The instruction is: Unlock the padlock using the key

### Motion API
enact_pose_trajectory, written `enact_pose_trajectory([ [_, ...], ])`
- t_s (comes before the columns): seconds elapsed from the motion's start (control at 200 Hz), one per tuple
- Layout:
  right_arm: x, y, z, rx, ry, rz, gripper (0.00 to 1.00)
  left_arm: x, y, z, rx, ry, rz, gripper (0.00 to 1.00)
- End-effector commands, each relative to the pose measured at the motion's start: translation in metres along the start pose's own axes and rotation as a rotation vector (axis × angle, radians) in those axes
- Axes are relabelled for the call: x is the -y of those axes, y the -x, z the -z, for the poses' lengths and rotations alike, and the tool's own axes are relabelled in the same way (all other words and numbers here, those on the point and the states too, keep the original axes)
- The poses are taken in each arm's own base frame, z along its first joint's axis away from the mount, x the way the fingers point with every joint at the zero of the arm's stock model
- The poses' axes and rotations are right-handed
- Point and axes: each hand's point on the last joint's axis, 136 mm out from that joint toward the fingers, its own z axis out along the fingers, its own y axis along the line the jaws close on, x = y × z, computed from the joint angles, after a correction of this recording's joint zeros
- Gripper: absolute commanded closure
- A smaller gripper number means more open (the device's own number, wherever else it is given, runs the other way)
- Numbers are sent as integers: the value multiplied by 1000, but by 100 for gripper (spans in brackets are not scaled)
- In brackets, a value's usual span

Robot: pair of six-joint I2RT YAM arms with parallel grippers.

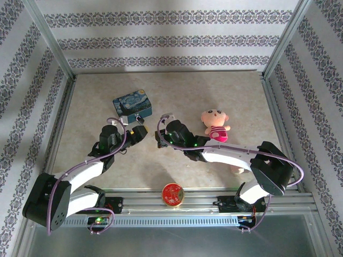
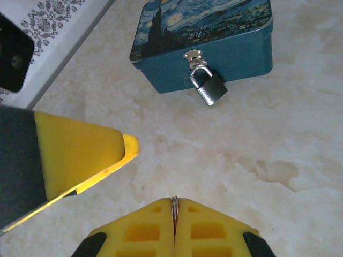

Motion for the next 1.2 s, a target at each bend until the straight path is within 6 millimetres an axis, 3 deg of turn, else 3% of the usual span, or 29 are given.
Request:
enact_pose_trajectory([
  [0.0, -1, 19, 10, 49, -7, -38, 100, 26, 11, 6, 68, -105, -134, 33],
  [0.175, -2, 32, 19, 56, 16, -120, 100, 45, 12, 18, 138, -212, -341, 36],
  [0.325, -4, 43, 25, 44, 70, -218, 100, 53, 4, 21, 145, -252, -519, 46],
  [0.595, -9, 56, 41, 32, 159, -307, 100, 74, -12, 23, 137, -372, -824, 45],
  [0.84, -13, 61, 58, 42, 199, -319, 100, 88, -29, 13, 51, -515, -937, 44],
  [1.194, -16, 58, 64, 35, 223, -314, 100, 107, -26, -5, 104, -580, -1035, 48],
])
